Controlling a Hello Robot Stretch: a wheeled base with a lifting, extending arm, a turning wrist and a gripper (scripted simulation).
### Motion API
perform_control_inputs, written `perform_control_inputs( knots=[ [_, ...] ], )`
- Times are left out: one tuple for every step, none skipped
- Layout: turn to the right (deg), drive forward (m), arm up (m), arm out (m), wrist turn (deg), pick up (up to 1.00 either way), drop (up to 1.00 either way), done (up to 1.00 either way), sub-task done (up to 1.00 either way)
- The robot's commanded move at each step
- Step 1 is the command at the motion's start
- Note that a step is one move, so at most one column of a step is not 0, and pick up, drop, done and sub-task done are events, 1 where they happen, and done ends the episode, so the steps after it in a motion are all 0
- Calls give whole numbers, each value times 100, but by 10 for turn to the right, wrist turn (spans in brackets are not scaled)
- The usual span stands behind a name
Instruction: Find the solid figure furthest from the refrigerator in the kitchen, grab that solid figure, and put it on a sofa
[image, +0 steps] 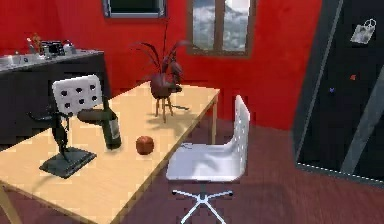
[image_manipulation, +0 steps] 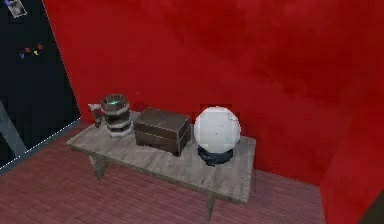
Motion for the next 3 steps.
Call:
perform_control_inputs(
  knots=[
    [0,10,0,0,0,0,0,0,0],
    [390,0,0,0,0,0,0,0,0],
    [0,90,0,0,0,0,0,0,0]
  ],
)
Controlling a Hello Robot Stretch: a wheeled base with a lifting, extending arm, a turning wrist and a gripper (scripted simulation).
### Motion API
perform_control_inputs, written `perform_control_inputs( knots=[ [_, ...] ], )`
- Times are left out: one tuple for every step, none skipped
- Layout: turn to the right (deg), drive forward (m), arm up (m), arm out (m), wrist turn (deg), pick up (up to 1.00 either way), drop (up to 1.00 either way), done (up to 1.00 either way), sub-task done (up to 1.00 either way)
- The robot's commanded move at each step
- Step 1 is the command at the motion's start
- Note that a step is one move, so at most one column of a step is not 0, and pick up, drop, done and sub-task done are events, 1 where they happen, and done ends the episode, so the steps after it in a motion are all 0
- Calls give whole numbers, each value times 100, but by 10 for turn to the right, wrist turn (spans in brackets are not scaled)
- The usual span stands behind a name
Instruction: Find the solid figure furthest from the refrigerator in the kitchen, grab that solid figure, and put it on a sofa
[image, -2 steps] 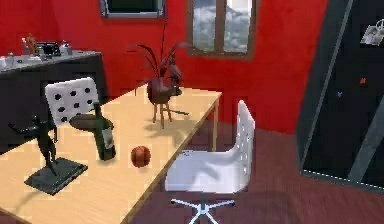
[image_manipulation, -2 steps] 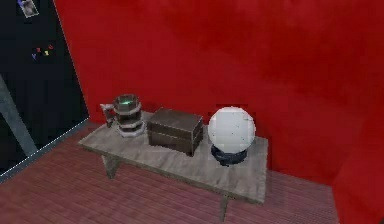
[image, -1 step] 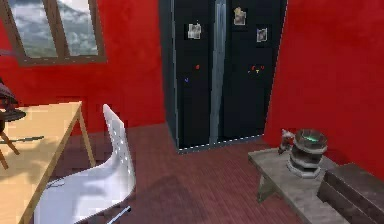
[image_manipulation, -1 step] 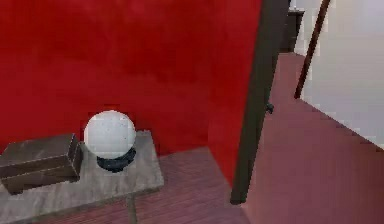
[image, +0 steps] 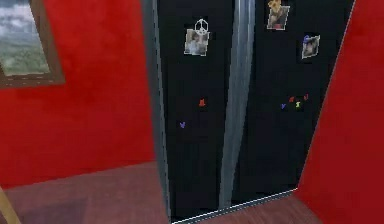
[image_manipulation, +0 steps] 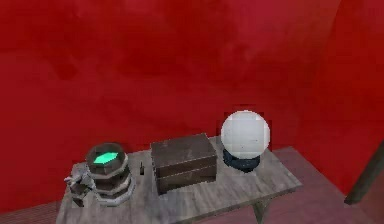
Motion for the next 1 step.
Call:
perform_control_inputs(
  knots=[
    [-30,0,0,0,0,0,0,0,0]
  ],
)
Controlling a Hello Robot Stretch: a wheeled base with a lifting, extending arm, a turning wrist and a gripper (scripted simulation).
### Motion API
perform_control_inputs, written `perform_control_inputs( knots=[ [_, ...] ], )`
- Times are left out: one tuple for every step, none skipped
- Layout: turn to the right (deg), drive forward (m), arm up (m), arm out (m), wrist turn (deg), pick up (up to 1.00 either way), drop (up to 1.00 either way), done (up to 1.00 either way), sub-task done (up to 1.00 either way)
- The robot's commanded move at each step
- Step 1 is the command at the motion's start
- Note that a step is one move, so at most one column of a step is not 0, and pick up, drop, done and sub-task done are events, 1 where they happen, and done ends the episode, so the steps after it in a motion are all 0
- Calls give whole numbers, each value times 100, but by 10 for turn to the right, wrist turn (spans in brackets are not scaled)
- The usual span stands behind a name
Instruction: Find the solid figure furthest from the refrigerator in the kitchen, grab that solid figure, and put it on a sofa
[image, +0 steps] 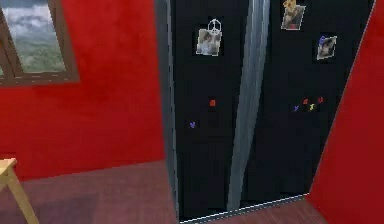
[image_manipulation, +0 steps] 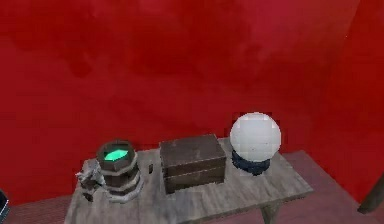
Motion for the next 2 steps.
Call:
perform_control_inputs(
  knots=[
    [0,35,0,0,0,0,0,0,0],
    [-150,0,0,0,0,0,0,0,0]
  ],
)
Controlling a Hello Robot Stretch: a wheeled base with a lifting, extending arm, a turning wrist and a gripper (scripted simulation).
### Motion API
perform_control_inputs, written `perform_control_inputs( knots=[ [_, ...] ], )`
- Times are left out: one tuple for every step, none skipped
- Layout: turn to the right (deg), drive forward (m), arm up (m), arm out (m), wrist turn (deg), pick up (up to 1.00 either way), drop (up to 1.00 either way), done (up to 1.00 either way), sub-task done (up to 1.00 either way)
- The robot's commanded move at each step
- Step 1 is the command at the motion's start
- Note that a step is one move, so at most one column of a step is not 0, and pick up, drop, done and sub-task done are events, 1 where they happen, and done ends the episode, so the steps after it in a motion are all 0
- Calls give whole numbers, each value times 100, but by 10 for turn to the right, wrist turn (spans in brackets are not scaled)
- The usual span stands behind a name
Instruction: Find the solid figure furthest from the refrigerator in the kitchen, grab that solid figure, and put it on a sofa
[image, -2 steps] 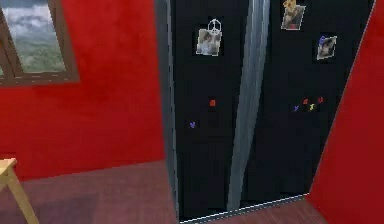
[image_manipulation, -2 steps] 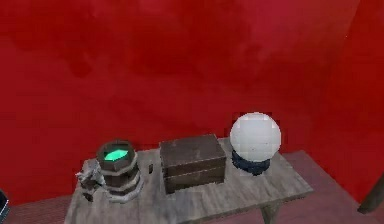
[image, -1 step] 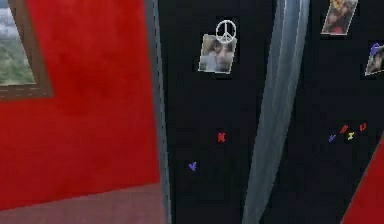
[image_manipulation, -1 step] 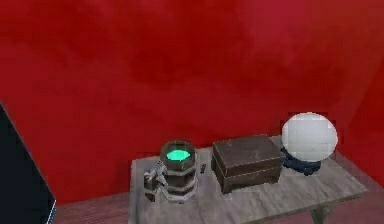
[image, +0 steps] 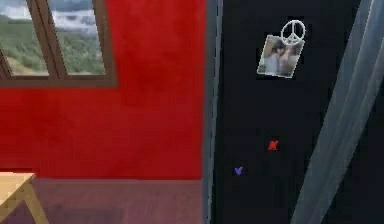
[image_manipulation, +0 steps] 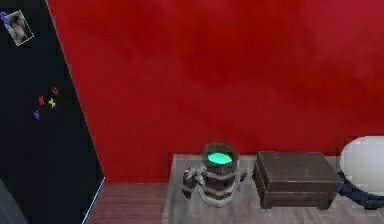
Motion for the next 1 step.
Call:
perform_control_inputs(
  knots=[
    [0,30,0,0,0,0,0,0,0]
  ],
)
